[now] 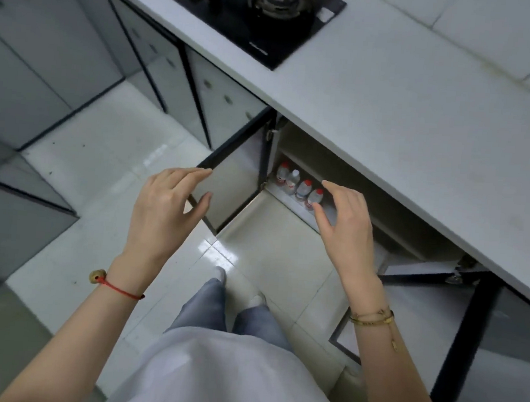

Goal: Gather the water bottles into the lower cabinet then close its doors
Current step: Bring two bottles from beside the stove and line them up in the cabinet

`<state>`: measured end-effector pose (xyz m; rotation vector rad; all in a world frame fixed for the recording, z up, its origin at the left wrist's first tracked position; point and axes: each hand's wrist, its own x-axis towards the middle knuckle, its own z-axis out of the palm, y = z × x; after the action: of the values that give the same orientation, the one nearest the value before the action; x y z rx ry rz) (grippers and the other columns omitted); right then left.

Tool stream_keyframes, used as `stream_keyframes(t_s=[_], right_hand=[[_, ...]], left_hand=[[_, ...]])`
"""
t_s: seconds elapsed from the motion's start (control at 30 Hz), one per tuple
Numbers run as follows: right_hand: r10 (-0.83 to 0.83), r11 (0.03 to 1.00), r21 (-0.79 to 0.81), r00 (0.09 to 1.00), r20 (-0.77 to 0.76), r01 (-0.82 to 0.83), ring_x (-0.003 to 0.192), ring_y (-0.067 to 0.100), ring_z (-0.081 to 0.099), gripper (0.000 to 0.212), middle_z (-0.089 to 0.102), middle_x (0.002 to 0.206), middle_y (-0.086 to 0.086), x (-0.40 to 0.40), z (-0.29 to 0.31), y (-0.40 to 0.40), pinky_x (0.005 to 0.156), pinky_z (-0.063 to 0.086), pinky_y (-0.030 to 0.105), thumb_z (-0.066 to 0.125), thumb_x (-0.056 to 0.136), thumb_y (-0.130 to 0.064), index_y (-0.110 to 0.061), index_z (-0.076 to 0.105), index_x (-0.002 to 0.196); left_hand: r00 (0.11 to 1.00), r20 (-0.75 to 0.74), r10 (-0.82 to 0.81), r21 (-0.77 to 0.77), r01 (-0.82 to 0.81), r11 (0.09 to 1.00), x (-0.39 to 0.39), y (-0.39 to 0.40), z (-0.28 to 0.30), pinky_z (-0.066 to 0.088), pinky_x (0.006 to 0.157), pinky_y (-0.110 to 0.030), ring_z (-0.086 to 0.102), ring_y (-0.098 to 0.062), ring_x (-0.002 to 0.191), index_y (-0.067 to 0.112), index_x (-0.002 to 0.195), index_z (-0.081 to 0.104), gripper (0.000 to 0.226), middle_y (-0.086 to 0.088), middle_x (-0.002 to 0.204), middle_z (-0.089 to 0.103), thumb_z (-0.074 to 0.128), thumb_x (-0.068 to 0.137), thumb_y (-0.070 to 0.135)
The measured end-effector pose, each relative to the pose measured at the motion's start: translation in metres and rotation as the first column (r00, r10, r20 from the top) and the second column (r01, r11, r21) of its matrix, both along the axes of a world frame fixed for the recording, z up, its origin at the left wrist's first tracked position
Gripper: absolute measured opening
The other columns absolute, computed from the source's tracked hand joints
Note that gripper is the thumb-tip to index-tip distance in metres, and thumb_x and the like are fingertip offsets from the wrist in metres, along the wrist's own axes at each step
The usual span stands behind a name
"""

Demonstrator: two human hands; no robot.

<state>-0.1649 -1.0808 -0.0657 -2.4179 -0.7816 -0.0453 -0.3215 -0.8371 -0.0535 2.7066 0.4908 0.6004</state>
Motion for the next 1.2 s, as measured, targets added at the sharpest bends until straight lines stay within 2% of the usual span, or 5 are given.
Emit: stream_keyframes(t_s=[0.17, 0.27, 0.5, 0.87, 1.2], right_hand=[[0.166, 0.986, 0.007, 0.986, -0.006, -0.166, 0.114, 0.014, 0.050, 0.036, 0.062, 0.117, 0.003, -0.010, 0.007, 0.065, 0.099, 0.044, 0.028, 0.064, 0.092, -0.020, -0.011, 0.057, 0.126], [0.275, 0.961, -0.013, 0.961, -0.018, -0.276, 0.112, 0.012, 0.048, 0.037, 0.062, 0.117, 0.003, -0.013, 0.005, 0.116, 0.097, 0.039, 0.022, 0.063, 0.093, -0.022, -0.011, 0.056, 0.128], [0.444, 0.895, -0.013, 0.895, -0.035, -0.445, 0.119, 0.016, 0.049, 0.037, 0.061, 0.123, 0.004, -0.035, 0.004, 0.270, 0.103, 0.038, 0.025, 0.061, 0.094, -0.022, -0.011, 0.055, 0.129], [0.485, 0.874, 0.035, 0.874, 0.003, -0.485, 0.116, 0.017, 0.051, 0.036, 0.063, 0.120, 0.002, -0.072, 0.010, 0.496, 0.099, 0.033, 0.017, 0.062, 0.094, -0.023, -0.011, 0.057, 0.127], [0.475, 0.880, 0.004, 0.880, -0.022, -0.475, 0.118, 0.015, 0.050, 0.037, 0.063, 0.122, 0.000, -0.035, 0.005, 0.619, 0.096, 0.032, 0.014, 0.062, 0.094, -0.024, -0.013, 0.057, 0.128]], left_hand=[[0.979, 0.004, 0.204, 0.011, -0.204, 0.979, -0.055, 0.039, 0.009, 0.051, 0.089, -0.043, 0.065, -0.028, 0.103, 0.013, 0.121, 0.066, 0.030, -0.005, 0.113, 0.071, 0.067, 0.092, 0.023], [0.940, 0.008, 0.341, 0.006, -0.341, 0.940, -0.088, 0.072, 0.008, 0.050, 0.088, -0.043, 0.065, -0.028, 0.101, 0.014, 0.120, 0.066, 0.030, -0.005, 0.110, 0.071, 0.066, 0.092, 0.024], [0.837, -0.020, 0.547, 0.007, -0.547, 0.837, -0.147, 0.182, 0.013, 0.049, 0.089, -0.043, 0.064, -0.029, 0.103, 0.013, 0.119, 0.067, 0.030, -0.006, 0.109, 0.071, 0.069, 0.090, 0.021], [0.819, 0.009, 0.574, 0.044, -0.574, 0.818, -0.189, 0.382, 0.030, 0.051, 0.090, -0.044, 0.064, -0.026, 0.105, 0.013, 0.119, 0.066, 0.029, -0.006, 0.111, 0.070, 0.069, 0.090, 0.020], [0.831, 0.006, 0.556, -0.011, -0.556, 0.831, -0.142, 0.512, 0.017, 0.050, 0.093, -0.043, 0.063, -0.024, 0.108, 0.015, 0.120, 0.066, 0.030, -0.003, 0.113, 0.070, 0.067, 0.091, 0.023]])
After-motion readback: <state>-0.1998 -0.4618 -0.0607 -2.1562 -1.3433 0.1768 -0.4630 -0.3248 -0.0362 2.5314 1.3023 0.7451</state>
